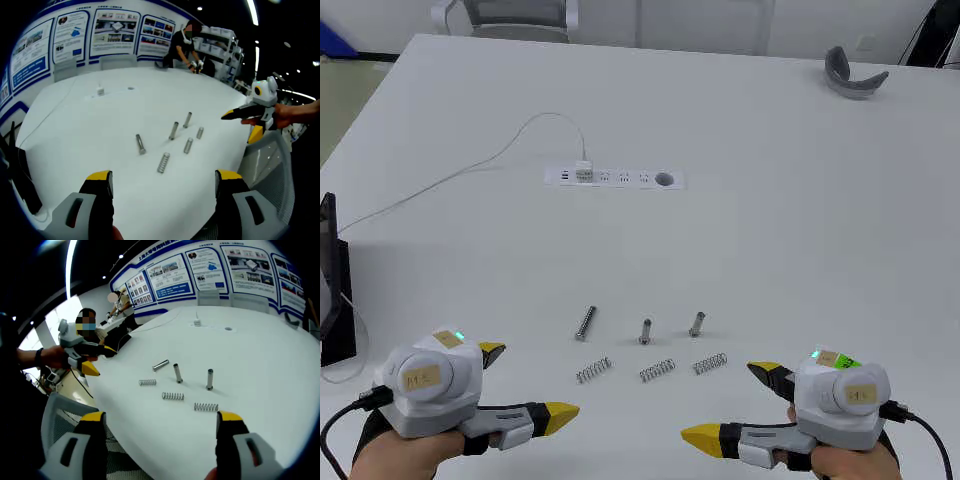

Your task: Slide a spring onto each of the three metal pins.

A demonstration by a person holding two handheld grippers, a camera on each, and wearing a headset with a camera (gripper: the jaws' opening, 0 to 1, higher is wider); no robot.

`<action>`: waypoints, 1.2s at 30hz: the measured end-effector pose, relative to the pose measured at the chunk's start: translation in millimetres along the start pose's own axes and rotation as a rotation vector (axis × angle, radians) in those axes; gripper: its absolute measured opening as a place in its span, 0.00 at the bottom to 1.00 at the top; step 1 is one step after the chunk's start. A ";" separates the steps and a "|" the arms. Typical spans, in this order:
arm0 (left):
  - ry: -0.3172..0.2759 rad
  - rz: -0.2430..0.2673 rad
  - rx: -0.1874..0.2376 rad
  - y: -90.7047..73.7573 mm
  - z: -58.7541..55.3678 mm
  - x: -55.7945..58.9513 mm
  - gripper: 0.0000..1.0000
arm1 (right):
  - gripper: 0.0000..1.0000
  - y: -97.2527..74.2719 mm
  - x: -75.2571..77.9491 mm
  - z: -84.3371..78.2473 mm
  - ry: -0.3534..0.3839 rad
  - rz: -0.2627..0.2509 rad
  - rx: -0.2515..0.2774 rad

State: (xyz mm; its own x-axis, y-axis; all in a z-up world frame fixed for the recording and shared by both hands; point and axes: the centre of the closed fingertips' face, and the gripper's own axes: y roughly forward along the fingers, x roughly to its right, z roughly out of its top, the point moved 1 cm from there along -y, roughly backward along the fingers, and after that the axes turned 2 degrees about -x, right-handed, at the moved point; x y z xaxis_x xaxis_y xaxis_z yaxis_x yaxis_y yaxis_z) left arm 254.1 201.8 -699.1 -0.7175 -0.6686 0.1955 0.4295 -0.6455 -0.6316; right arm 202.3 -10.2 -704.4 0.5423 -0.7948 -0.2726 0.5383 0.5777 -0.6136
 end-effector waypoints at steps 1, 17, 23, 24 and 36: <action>0.002 0.000 -0.001 0.1 0.2 -0.3 0.86 | 0.92 0.2 0.2 -0.4 -0.001 -0.001 -0.002; 0.004 -0.004 -0.018 4.6 0.0 -3.2 0.84 | 0.92 -0.4 0.4 -3.3 0.026 -0.004 -0.013; -0.008 -0.001 -0.027 13.2 4.3 -9.5 0.81 | 0.90 -1.5 -1.7 -4.9 0.016 -0.009 -0.023; -0.009 -0.001 -0.027 14.6 5.0 -10.2 0.81 | 0.90 -1.5 -1.5 -5.1 0.017 -0.009 -0.022; -0.013 -0.014 -0.045 36.2 14.5 -16.4 0.75 | 0.90 -6.3 3.1 -3.8 0.041 -0.028 -0.009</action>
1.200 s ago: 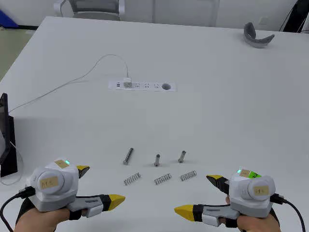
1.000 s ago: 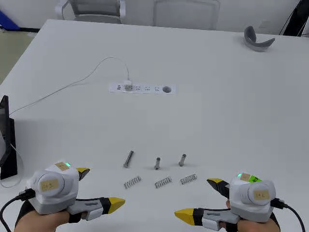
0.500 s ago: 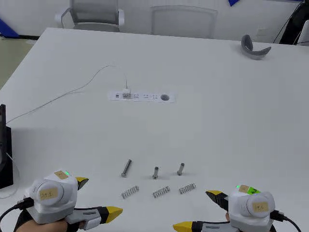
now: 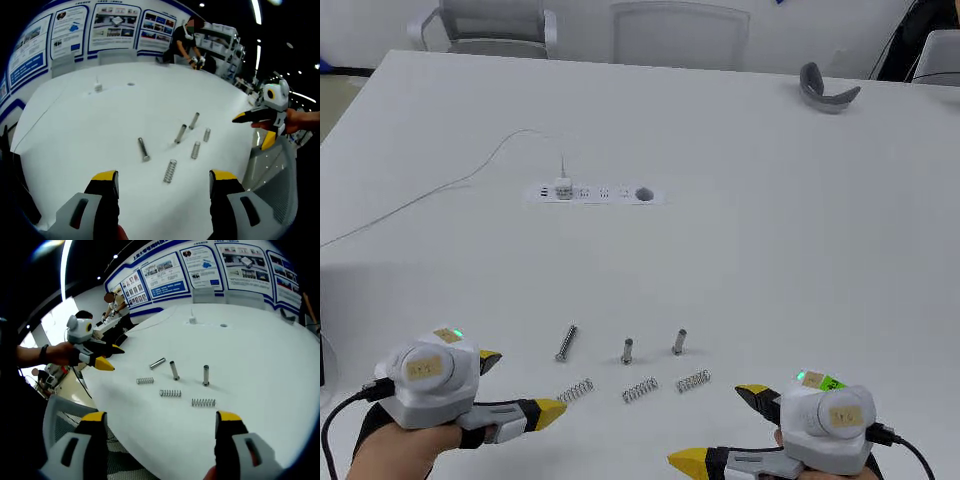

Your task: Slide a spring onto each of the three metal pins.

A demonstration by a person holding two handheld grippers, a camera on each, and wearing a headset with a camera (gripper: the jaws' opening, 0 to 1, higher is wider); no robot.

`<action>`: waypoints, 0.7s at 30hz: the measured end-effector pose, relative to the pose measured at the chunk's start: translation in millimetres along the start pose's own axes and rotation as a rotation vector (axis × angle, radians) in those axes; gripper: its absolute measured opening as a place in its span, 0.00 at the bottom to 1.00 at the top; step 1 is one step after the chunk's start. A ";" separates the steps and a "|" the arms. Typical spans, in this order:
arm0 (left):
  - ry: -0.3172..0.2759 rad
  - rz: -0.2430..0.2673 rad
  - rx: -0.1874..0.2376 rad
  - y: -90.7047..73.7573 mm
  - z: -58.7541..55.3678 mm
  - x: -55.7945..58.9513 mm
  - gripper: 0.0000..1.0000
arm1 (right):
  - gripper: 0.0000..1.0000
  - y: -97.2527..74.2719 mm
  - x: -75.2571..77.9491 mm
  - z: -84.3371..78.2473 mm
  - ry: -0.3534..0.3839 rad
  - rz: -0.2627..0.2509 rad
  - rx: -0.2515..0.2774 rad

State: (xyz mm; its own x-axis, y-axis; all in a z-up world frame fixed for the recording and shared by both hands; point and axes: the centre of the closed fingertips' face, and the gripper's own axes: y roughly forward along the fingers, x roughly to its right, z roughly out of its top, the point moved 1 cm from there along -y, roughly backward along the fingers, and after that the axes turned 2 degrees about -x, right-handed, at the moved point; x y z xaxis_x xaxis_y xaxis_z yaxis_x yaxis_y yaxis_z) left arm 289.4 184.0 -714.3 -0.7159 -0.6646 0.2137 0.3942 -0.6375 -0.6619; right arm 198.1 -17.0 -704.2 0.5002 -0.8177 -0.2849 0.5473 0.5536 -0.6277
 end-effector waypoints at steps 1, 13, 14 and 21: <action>0.001 -0.001 0.000 1.9 0.7 -1.4 0.75 | 0.90 -0.4 0.6 0.0 0.002 -0.001 0.001; -0.014 -0.006 -0.006 24.1 14.8 -15.8 0.69 | 0.90 -6.4 6.1 -3.0 0.019 -0.012 0.004; -0.014 -0.008 -0.008 25.9 15.1 -16.7 0.68 | 0.90 -6.9 6.3 -2.9 0.019 -0.012 0.006; -0.009 -0.011 -0.031 39.5 17.4 -24.4 0.64 | 0.90 -9.0 8.0 -7.3 0.039 -0.018 0.002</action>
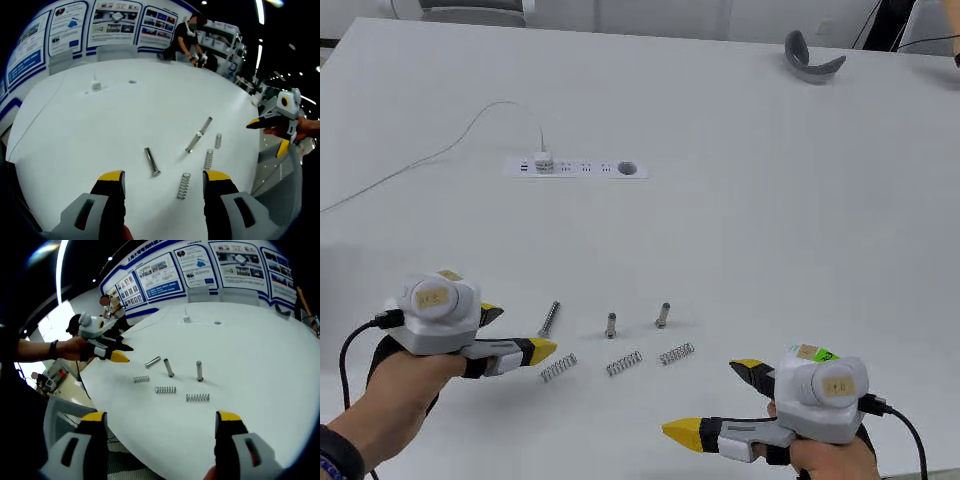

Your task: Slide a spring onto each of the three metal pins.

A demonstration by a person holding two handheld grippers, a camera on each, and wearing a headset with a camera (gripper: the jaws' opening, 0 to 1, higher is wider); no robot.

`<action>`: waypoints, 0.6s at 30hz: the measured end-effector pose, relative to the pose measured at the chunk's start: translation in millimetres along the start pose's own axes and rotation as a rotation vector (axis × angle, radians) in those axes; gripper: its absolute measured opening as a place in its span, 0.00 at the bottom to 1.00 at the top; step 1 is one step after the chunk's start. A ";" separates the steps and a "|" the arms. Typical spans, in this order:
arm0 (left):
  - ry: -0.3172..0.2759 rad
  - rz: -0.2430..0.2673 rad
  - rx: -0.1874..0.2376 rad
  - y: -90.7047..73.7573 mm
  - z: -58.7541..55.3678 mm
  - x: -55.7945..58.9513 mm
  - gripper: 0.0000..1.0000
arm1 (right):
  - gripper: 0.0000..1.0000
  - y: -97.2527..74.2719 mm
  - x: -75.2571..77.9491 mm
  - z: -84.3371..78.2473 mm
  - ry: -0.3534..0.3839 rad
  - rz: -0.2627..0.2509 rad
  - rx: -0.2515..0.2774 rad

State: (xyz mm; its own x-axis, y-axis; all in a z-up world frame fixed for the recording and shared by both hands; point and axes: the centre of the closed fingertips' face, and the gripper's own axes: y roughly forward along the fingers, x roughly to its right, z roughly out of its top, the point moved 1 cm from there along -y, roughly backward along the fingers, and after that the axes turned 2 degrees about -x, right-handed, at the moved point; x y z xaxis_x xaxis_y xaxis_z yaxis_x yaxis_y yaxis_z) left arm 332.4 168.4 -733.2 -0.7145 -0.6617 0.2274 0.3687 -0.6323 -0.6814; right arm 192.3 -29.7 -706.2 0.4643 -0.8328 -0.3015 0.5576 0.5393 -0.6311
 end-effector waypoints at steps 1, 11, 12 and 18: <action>-0.003 0.001 -0.004 1.8 -0.3 -1.5 0.63 | 0.90 0.5 -0.1 -0.5 0.002 0.000 0.000; -0.033 0.006 -0.032 18.7 -2.1 -5.4 0.55 | 0.90 2.7 -2.6 -3.8 0.020 0.003 -0.004; -0.038 0.005 -0.034 20.6 -2.2 -5.1 0.53 | 0.90 2.6 -2.7 -3.3 0.023 0.002 -0.002; -0.061 0.011 -0.039 34.4 0.9 -5.3 0.47 | 0.90 2.6 -1.5 -0.8 0.031 0.001 0.008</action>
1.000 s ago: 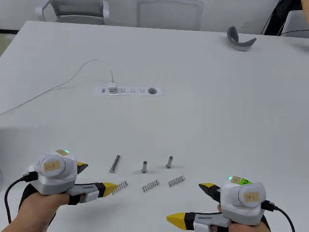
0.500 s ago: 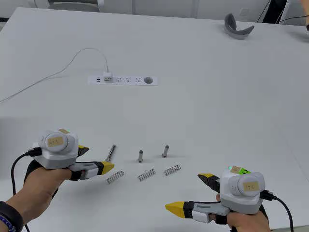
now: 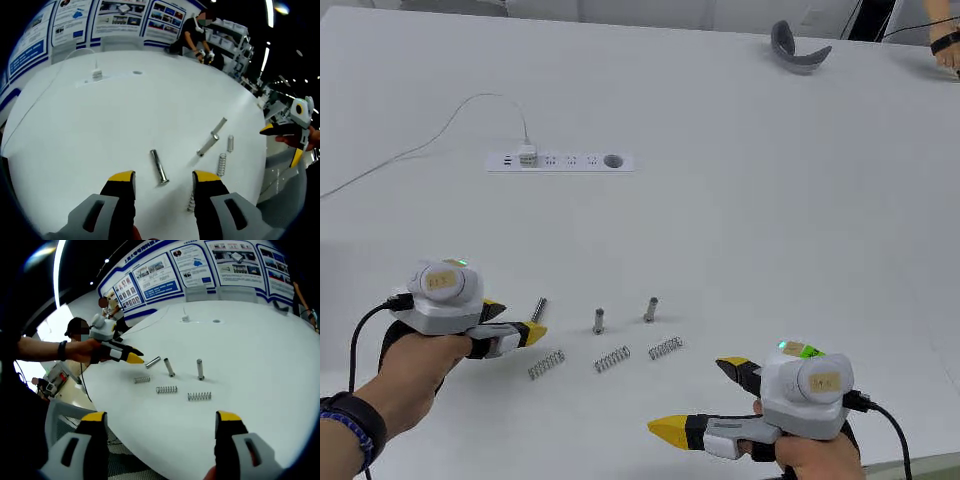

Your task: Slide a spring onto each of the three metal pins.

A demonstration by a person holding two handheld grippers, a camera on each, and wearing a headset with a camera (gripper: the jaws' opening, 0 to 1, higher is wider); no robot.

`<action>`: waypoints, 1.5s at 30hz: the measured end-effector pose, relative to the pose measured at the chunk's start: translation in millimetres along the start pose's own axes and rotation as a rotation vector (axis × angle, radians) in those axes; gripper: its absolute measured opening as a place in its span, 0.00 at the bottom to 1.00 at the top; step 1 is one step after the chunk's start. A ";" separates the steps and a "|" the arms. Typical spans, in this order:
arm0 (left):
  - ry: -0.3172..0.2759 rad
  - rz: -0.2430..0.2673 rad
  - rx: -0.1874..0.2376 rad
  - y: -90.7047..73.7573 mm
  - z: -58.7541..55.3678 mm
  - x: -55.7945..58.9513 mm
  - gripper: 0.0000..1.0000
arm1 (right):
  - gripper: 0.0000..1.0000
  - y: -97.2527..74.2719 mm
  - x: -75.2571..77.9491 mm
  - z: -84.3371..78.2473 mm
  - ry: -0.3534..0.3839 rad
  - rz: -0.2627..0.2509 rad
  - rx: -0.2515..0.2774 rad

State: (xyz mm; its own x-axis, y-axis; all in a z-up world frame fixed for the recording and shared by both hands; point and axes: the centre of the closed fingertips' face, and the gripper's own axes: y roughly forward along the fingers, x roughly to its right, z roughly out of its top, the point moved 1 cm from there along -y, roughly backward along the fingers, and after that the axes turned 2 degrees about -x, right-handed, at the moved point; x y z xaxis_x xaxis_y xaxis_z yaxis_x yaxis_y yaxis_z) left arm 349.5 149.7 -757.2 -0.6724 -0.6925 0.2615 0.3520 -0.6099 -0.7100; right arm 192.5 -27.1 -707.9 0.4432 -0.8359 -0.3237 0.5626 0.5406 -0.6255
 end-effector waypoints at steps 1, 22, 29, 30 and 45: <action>-0.002 0.001 -0.001 1.6 0.5 0.3 0.45 | 0.90 -0.1 0.2 -0.1 0.001 -0.001 0.000; -0.039 0.031 -0.013 38.2 10.2 -3.3 0.23 | 0.90 0.5 2.4 -6.5 0.026 -0.001 -0.012; 0.028 0.082 -0.033 45.8 10.4 -5.2 0.19 | 0.90 0.4 4.3 -7.2 0.035 -0.005 -0.013; 0.070 0.099 -0.041 46.0 10.5 -5.7 0.19 | 0.90 0.6 4.5 -7.4 0.037 -0.005 -0.013; 0.166 0.201 -0.061 56.5 14.5 -19.4 0.08 | 0.90 1.3 4.2 -8.3 0.048 -0.009 -0.017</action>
State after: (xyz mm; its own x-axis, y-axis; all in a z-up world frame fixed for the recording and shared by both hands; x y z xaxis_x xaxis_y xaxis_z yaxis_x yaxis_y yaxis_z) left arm 391.8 123.1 -793.0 -0.6924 -0.7215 0.0035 0.4530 -0.4385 -0.7762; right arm 189.3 -30.8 -716.0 0.4042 -0.8443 -0.3517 0.5545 0.5320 -0.6399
